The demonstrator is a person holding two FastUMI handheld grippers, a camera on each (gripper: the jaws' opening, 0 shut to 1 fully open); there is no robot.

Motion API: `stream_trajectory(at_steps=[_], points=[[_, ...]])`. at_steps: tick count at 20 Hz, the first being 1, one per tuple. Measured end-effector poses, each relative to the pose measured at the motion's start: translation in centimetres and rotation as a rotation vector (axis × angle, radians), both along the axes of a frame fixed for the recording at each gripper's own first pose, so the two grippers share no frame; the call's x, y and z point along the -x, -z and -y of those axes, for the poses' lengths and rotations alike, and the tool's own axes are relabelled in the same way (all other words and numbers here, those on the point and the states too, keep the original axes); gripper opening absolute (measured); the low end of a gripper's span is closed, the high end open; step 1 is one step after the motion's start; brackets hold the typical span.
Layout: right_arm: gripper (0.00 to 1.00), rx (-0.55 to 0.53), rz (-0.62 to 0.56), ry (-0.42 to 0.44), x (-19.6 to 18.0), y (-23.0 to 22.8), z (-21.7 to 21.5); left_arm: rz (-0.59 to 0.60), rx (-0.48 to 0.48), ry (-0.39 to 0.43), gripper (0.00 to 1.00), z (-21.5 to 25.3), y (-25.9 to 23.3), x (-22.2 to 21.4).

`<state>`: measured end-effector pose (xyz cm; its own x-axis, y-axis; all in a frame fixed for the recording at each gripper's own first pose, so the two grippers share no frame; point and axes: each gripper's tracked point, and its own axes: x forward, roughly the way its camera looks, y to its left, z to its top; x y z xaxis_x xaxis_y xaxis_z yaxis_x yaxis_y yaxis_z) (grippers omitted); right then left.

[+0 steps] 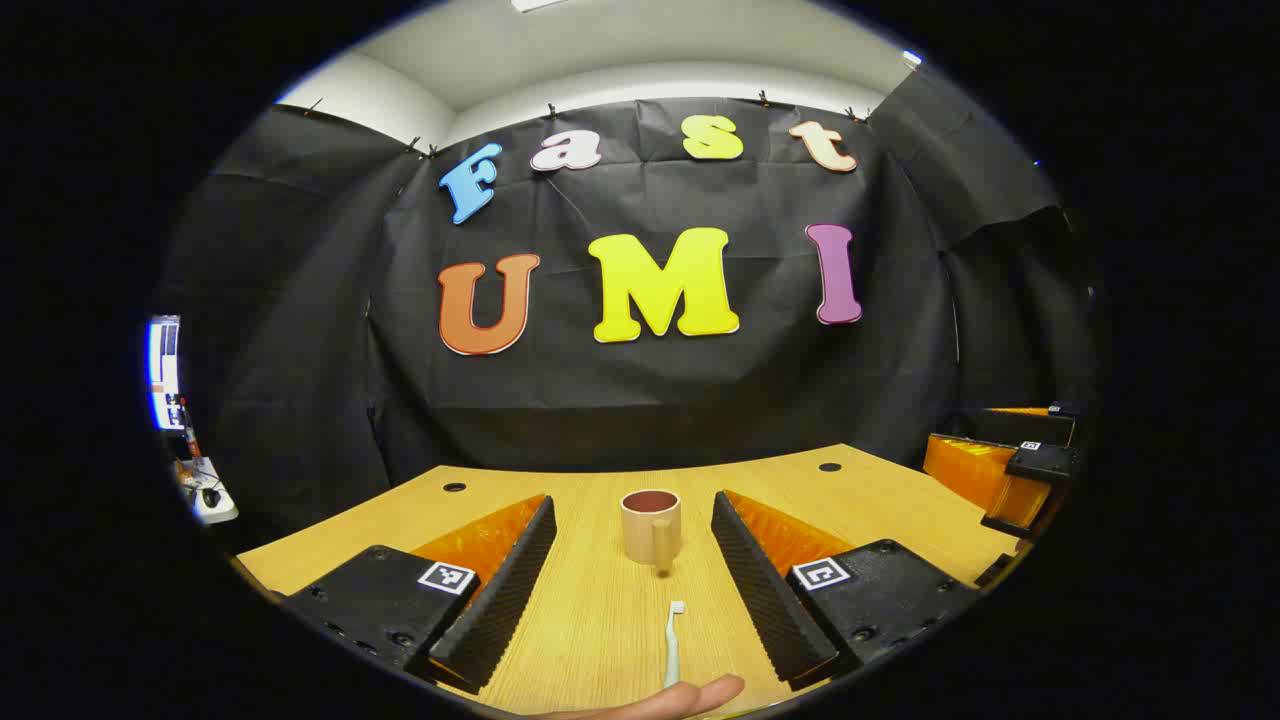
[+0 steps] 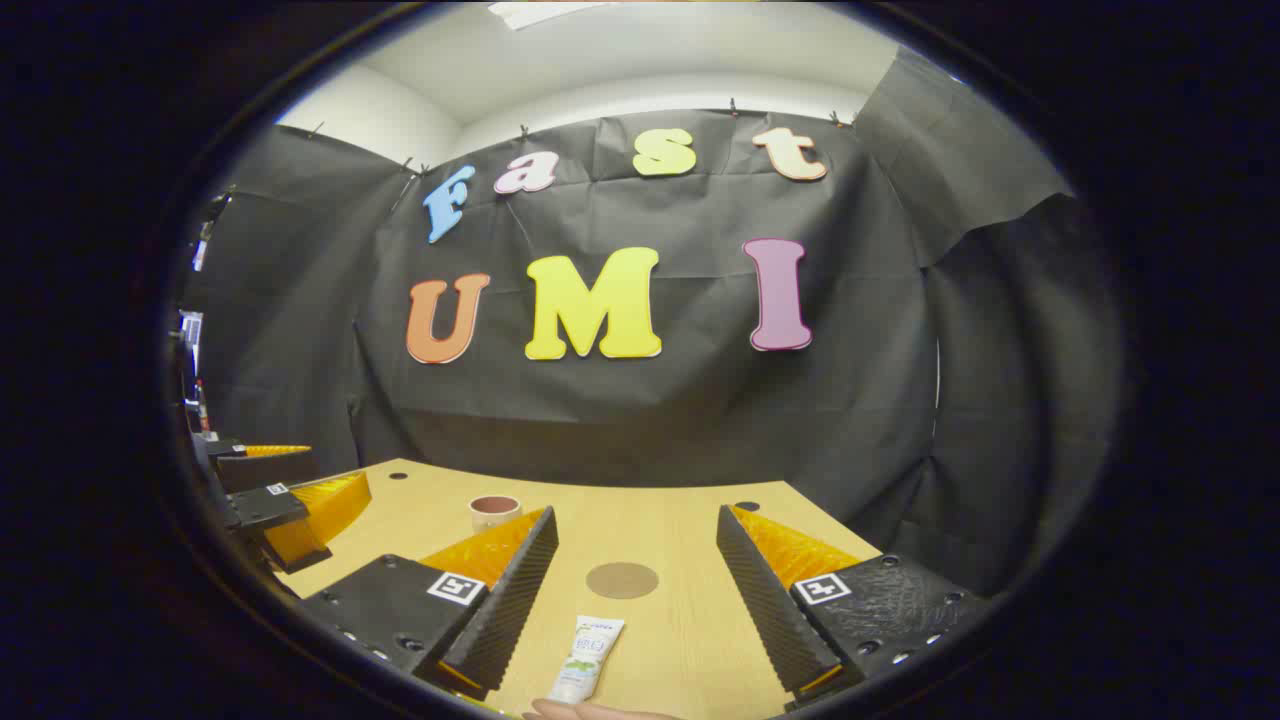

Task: Put the toothbrush and toothpaste on the desktop into the cup, then pick up the cup and place it on the coaster on the desktop.

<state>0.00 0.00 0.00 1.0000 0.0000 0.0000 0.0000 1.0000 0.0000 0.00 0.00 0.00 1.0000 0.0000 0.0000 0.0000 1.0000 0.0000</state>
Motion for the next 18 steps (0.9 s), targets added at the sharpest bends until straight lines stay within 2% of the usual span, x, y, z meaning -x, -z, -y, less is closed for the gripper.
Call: stream_trajectory(at_steps=[4, 10, 18], points=[[0.96, -0.047, -0.028, -0.046, -0.1, 0.7, -0.3, -0.016, -0.003, 0.007, 0.99, 0.3, 0.6, -0.2], [0.95, -0.019, -0.025, -0.045, 0.0, 0.6, -0.6, 0.011, -0.064, 0.02, 0.99, 1.0, 0.2, -0.2], [0.96, -0.006, -0.014, -0.03, 0.0, 0.6, -0.2, -0.026, -0.057, -0.004, 0.99, 0.2, 1.4, -0.8]])
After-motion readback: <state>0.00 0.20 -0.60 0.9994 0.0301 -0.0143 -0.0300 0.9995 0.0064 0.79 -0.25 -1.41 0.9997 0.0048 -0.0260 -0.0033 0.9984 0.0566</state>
